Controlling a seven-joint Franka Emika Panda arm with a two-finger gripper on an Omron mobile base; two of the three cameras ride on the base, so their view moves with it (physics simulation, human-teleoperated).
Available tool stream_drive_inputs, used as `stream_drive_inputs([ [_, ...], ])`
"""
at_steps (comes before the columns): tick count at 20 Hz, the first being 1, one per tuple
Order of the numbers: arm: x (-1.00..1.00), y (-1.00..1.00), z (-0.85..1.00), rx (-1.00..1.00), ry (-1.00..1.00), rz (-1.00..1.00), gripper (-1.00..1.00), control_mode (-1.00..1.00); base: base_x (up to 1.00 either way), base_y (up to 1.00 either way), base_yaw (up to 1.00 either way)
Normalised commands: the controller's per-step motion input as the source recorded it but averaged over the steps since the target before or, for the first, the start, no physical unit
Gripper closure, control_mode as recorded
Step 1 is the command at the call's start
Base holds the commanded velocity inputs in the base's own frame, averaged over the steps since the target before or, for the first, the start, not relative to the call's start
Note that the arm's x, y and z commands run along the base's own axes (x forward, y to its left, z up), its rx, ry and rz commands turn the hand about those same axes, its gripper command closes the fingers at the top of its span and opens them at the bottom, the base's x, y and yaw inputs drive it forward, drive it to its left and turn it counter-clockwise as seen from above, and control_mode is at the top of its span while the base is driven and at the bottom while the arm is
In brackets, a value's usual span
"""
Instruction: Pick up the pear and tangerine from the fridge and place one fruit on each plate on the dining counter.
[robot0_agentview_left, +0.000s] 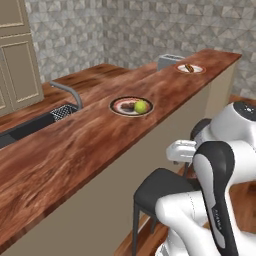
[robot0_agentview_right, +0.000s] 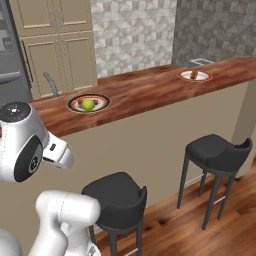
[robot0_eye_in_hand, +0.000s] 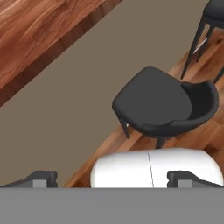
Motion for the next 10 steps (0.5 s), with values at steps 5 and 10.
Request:
stream_drive_inputs([
  [5, 0.0, 0.0, 0.0, 0.0, 0.0, 0.0, -1.0, 1.0, -0.95, -0.44, -0.05],
  [10, 0.0, 0.0, 0.0, 0.0, 0.0, 0.0, -1.0, 1.0, -0.81, -0.75, -0.11],
])
